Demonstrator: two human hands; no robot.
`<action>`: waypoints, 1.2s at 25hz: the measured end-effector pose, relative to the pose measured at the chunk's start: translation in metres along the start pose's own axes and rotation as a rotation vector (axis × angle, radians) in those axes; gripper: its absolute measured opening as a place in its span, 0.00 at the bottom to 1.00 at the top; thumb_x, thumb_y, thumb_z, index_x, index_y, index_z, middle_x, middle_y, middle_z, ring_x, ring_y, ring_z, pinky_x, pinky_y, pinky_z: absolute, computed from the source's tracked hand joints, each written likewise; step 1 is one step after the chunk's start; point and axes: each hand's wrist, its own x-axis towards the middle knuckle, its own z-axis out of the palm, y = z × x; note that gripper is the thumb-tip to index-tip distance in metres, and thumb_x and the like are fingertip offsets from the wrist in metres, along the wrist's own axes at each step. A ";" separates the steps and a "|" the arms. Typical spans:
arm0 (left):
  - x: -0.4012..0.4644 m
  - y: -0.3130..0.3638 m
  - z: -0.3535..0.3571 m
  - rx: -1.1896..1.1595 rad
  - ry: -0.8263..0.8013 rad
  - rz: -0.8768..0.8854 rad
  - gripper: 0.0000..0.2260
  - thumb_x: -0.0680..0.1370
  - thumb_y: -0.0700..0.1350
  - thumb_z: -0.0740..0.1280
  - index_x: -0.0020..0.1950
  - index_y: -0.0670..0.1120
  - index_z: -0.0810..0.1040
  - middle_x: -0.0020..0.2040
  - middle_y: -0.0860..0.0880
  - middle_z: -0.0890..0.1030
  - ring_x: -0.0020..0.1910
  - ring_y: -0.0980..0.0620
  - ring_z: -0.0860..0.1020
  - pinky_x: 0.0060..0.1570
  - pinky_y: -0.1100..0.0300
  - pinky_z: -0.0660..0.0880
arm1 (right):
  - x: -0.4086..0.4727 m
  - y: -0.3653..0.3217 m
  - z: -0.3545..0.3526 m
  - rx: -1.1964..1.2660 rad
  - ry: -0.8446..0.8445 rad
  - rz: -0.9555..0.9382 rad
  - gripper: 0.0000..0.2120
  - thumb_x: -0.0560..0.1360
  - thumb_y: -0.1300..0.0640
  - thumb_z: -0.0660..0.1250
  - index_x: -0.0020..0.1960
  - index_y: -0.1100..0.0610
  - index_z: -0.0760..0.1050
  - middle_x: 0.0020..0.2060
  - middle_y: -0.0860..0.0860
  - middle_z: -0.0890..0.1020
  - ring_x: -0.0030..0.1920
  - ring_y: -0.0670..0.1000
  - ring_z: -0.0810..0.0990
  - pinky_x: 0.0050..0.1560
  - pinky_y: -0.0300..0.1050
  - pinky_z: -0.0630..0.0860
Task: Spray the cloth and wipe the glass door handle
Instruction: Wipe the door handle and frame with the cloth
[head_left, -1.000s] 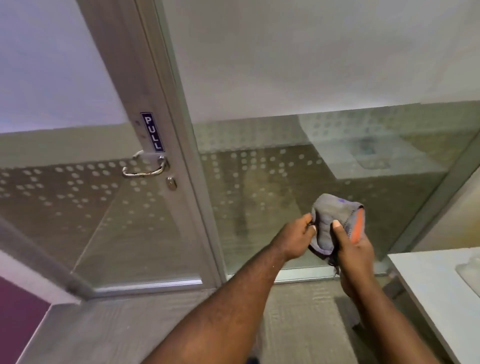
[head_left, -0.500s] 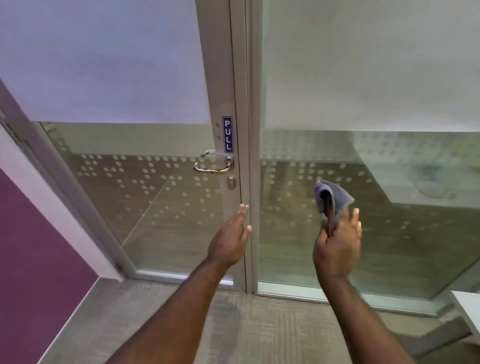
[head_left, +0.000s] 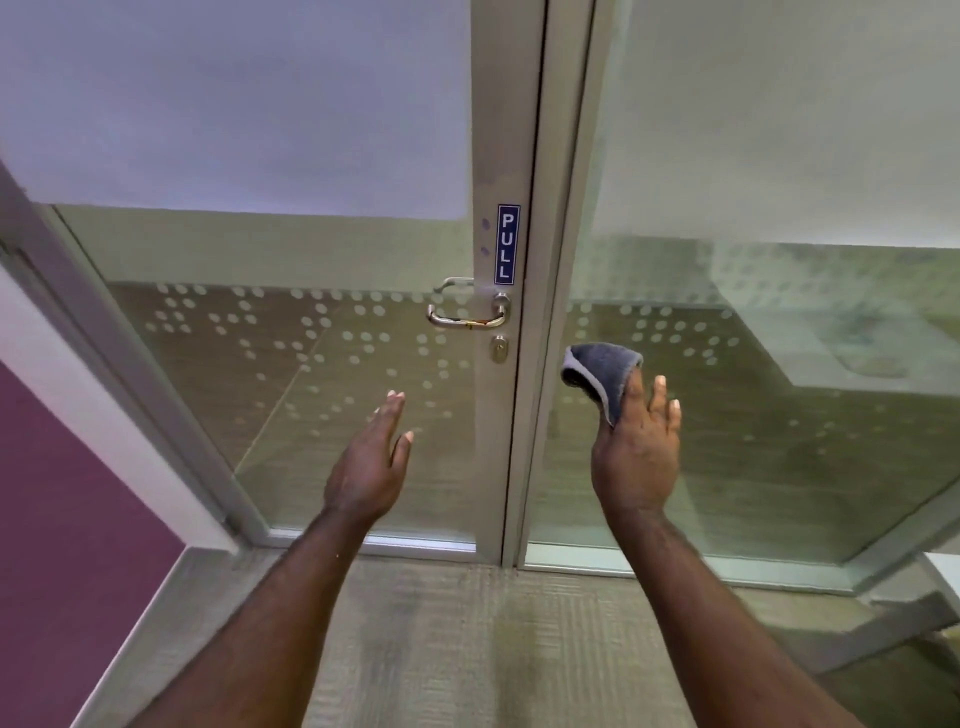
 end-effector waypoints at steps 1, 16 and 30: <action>0.003 -0.006 -0.005 0.021 0.006 -0.010 0.24 0.81 0.44 0.61 0.78 0.47 0.61 0.77 0.49 0.63 0.75 0.50 0.63 0.69 0.62 0.59 | 0.000 -0.006 0.005 0.009 0.001 -0.003 0.32 0.73 0.62 0.68 0.74 0.61 0.59 0.67 0.68 0.71 0.71 0.64 0.66 0.72 0.60 0.59; 0.115 -0.057 -0.024 0.125 0.111 -0.003 0.26 0.81 0.45 0.61 0.78 0.48 0.59 0.78 0.50 0.60 0.76 0.51 0.60 0.72 0.55 0.60 | 0.073 -0.034 0.095 -0.090 -0.068 -0.069 0.35 0.72 0.68 0.66 0.76 0.62 0.57 0.74 0.61 0.62 0.75 0.60 0.58 0.74 0.58 0.53; 0.208 -0.078 0.001 0.317 0.072 0.225 0.28 0.81 0.46 0.61 0.79 0.47 0.56 0.79 0.48 0.57 0.78 0.49 0.51 0.76 0.47 0.52 | 0.099 -0.065 0.145 0.123 0.006 0.246 0.26 0.79 0.58 0.62 0.73 0.66 0.61 0.69 0.65 0.70 0.71 0.64 0.66 0.70 0.60 0.65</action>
